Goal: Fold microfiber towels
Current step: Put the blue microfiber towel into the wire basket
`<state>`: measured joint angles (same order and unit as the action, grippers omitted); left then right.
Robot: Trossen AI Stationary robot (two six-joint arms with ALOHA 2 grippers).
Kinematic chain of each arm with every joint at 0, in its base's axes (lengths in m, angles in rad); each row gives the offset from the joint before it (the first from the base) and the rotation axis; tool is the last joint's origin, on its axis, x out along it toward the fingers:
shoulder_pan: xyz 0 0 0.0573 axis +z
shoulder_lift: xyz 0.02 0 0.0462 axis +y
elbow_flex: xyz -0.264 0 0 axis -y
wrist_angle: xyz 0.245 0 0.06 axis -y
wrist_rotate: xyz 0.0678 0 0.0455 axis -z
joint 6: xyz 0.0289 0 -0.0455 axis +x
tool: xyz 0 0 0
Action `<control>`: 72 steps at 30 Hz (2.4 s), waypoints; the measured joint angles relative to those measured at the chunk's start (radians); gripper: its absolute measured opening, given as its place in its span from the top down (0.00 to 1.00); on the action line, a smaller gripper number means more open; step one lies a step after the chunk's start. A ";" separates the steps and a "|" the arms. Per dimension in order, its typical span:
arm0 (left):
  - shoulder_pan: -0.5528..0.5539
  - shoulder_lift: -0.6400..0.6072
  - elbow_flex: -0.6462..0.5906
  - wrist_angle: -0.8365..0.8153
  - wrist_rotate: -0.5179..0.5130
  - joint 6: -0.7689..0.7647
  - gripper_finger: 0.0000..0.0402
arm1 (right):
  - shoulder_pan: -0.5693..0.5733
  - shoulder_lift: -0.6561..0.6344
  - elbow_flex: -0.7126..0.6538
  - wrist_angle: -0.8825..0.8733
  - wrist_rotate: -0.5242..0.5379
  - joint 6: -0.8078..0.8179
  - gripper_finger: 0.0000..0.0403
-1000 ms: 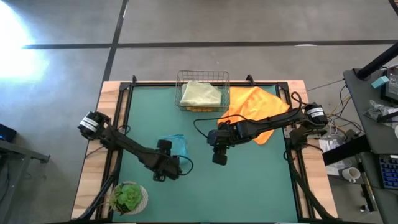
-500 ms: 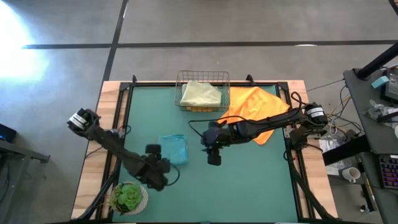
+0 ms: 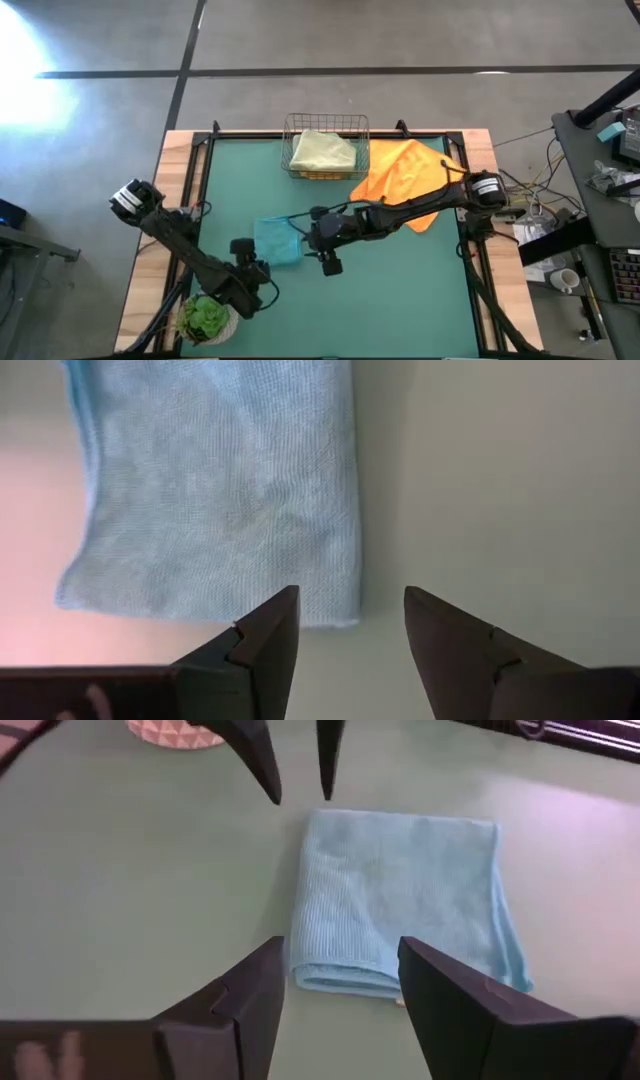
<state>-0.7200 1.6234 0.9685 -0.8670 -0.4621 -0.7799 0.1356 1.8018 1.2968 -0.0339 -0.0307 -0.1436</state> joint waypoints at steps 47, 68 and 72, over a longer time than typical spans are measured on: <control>0.167 0.000 -0.183 0.251 -0.041 0.089 0.98 | -0.005 0.363 0.308 -0.202 0.125 0.031 0.94; 0.359 -0.095 0.214 0.059 0.099 0.539 0.98 | -0.008 0.058 0.306 -0.567 0.113 0.134 0.98; 0.404 -0.102 0.294 -0.025 0.094 0.637 0.98 | -0.012 -0.016 0.306 -0.596 0.136 0.169 0.98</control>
<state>-0.3156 1.5211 1.2623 -0.8917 -0.3679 -0.1425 0.1234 1.7858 1.6027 -0.6295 0.1053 0.0251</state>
